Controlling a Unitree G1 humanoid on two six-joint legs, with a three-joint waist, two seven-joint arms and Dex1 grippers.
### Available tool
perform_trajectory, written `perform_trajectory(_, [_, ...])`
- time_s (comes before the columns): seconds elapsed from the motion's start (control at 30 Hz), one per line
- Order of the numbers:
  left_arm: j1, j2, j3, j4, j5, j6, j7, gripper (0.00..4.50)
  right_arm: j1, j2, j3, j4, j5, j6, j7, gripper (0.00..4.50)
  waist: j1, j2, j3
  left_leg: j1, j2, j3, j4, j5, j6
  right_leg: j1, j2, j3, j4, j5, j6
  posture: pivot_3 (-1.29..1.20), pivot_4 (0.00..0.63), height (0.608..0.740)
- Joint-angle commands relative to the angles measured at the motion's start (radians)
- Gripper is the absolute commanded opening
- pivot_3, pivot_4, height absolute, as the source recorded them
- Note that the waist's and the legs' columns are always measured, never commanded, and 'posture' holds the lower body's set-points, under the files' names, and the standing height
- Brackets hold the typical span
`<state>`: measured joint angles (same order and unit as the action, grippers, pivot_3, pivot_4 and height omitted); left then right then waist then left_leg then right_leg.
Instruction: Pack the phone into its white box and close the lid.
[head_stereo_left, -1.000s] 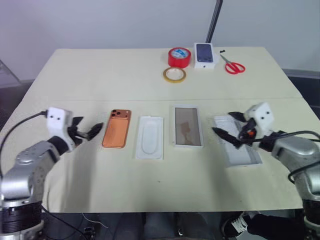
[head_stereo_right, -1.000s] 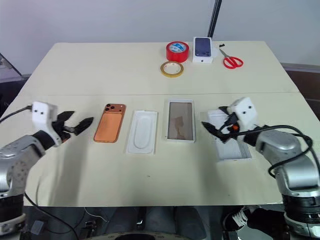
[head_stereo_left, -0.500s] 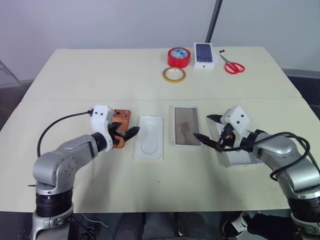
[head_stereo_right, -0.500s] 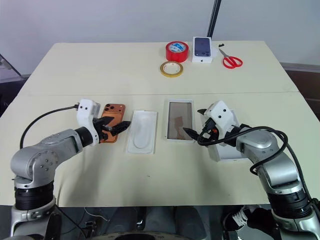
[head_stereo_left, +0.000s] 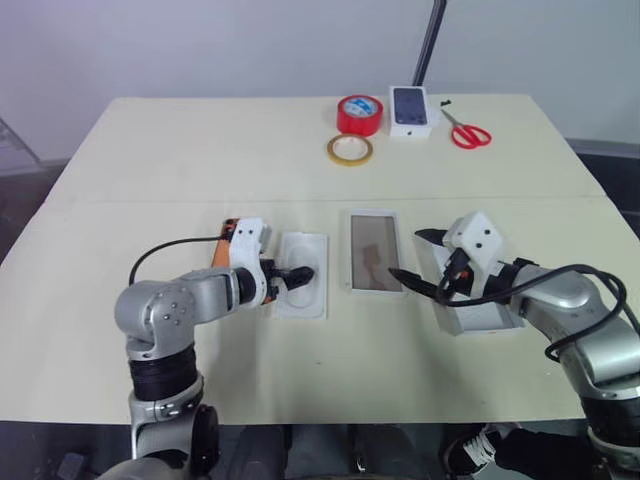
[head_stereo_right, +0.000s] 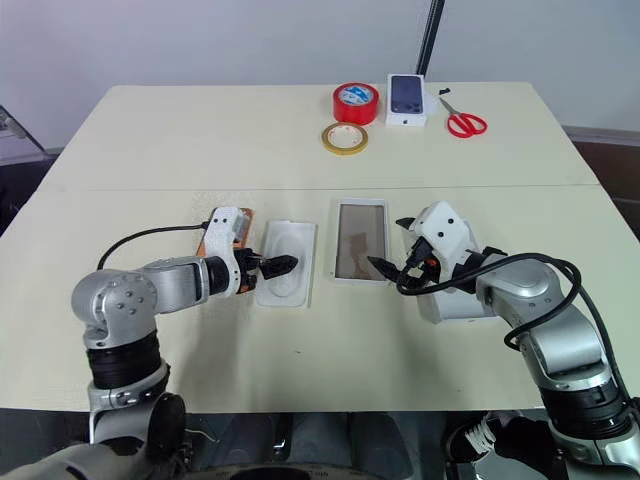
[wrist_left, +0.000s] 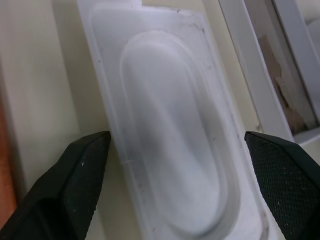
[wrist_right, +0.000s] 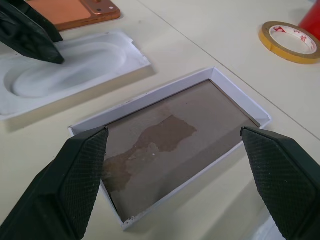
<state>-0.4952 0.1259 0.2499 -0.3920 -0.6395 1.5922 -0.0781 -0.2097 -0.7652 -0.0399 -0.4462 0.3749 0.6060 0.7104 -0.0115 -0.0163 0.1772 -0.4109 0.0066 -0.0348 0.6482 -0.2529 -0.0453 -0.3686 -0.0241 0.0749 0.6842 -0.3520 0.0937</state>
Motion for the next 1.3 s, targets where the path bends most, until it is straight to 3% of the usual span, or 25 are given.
perform_trajectory(0.03, [-0.007, -0.018, 0.015, 0.002, 0.031, 0.017, 0.011, 2.68, -0.002, -0.033, 0.004, -0.073, 0.002, 0.002, 0.03, 4.5, 0.0, 0.0, 0.0, 0.0, 0.0, 0.0, 0.0, 0.0, 0.0, 0.0, 0.0, 0.0, 0.0, 0.0, 0.0, 0.0, 0.15, 0.735])
perform_trajectory(0.2, [-0.01, -0.035, 0.039, 0.018, 0.071, 0.011, 0.016, 0.07, 0.01, -0.112, 0.081, -0.11, -0.031, -0.007, 0.115, 4.5, 0.0, 0.0, 0.0, 0.0, 0.0, 0.0, 0.0, 0.0, 0.0, 0.0, 0.0, 0.0, 0.0, 0.0, 0.0, 0.0, 0.15, 0.735])
perform_trajectory(0.47, [-0.053, -0.096, 0.169, 0.026, 0.061, -0.033, 0.001, 0.03, -0.064, -0.137, 0.268, -0.007, -0.159, -0.073, 0.207, 4.5, -0.002, -0.001, 0.0, 0.001, 0.0, -0.001, 0.0, 0.0, 0.0, 0.001, 0.0, 0.0, 0.0, 0.0, 0.0, 0.0, 0.15, 0.735])
perform_trajectory(0.57, [-0.07, -0.097, 0.217, 0.033, 0.065, -0.028, -0.001, 0.0, -0.124, -0.099, 0.32, 0.072, -0.213, -0.108, 0.207, 3.67, -0.002, -0.002, 0.001, 0.001, 0.0, -0.001, 0.0, 0.0, -0.001, 0.001, 0.0, -0.001, 0.0, 0.0, 0.0, 0.0, 0.15, 0.735])
perform_trajectory(0.8, [-0.114, -0.101, 0.334, 0.041, 0.06, -0.034, 0.004, 0.0, -0.166, -0.064, 0.391, 0.11, -0.289, -0.182, 0.256, 0.07, 0.001, -0.003, 0.001, 0.0, 0.0, -0.001, 0.0, 0.002, -0.003, 0.0, -0.001, -0.001, 0.0, 0.0, 0.0, 0.0, 0.15, 0.735])
perform_trajectory(1.07, [-0.239, -0.052, 0.454, 0.095, 0.058, -0.033, 0.013, 0.0, -0.138, -0.044, 0.44, -0.041, -0.279, -0.187, 0.325, 0.07, -0.001, -0.007, 0.003, 0.0, 0.0, -0.002, 0.0, 0.002, -0.003, 0.0, 0.0, -0.002, 0.0, 0.0, 0.0, 0.0, 0.15, 0.735])
perform_trajectory(1.3, [-0.271, -0.083, 0.446, 0.077, 0.047, 0.022, 0.015, 0.0, -0.227, 0.096, 0.522, 0.074, -0.406, -0.188, 0.243, 0.07, 0.0, -0.008, 0.003, 0.0, 0.0, -0.002, 0.0, 0.004, -0.007, 0.0, -0.001, -0.002, 0.0, 0.0, 0.0, 0.0, 0.15, 0.735])
